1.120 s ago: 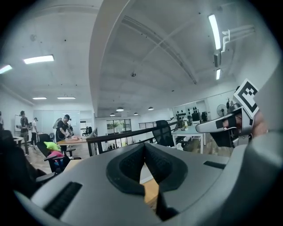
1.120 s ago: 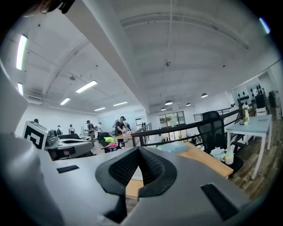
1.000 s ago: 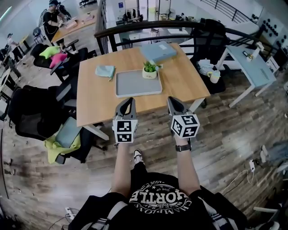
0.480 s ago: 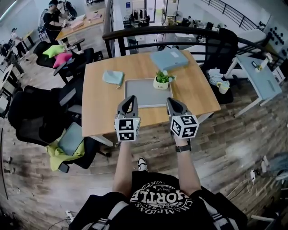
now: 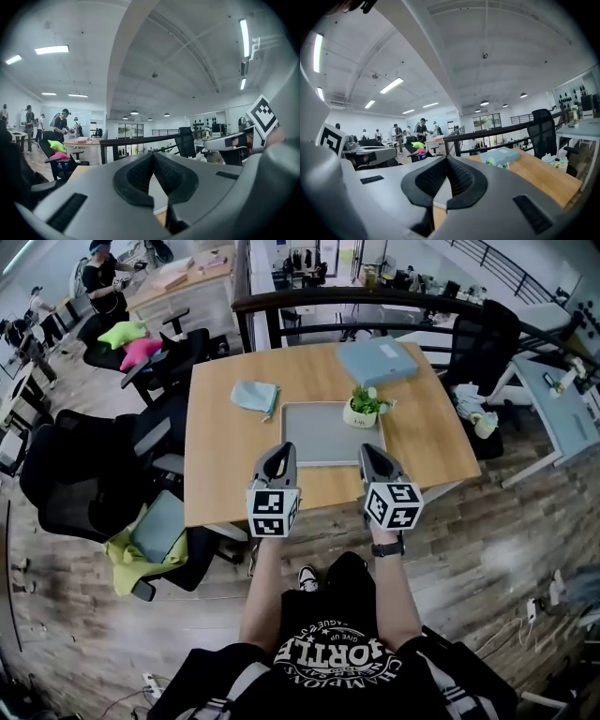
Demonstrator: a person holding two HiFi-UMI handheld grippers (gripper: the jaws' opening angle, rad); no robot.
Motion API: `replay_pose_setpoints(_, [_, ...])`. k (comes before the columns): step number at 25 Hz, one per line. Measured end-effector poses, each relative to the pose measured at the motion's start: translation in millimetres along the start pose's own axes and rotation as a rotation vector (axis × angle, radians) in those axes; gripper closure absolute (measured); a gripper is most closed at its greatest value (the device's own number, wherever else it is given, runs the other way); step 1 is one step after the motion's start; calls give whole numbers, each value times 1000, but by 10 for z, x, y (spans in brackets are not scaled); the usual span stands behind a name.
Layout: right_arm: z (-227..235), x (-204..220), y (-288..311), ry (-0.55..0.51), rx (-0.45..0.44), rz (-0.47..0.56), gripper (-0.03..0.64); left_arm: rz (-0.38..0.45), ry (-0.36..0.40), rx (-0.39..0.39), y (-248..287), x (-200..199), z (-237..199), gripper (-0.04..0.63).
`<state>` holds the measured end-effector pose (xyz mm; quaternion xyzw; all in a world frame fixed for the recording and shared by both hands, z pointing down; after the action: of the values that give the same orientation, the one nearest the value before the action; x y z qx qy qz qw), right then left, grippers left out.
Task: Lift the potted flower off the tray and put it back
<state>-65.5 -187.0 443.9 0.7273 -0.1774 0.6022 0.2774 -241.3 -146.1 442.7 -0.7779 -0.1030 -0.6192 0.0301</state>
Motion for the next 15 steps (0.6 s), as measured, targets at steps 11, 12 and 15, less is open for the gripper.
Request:
replay_pose_setpoints(11, [477,231,414,20,18,-46,595,-2,-7,51,608,99,20,577])
replay_pose_setpoints(12, [533,230,462,20,16,-47,595,-1,-2,59,688,79,36,577])
replay_pose_setpoints(15, [711,215,619,16,11,-42,592,-4,11,75,956,44,86,577])
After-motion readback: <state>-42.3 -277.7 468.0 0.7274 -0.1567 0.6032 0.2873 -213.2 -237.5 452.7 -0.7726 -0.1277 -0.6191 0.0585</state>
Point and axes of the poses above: the fingertips, and each gripper's own axes: y forward along the fingers, z to its right, x out of its underside, the point moved 2 cm from there along -y, backward along the fingers, and after that the axes turned 15 degrees about -y, right-handed, at the moved point
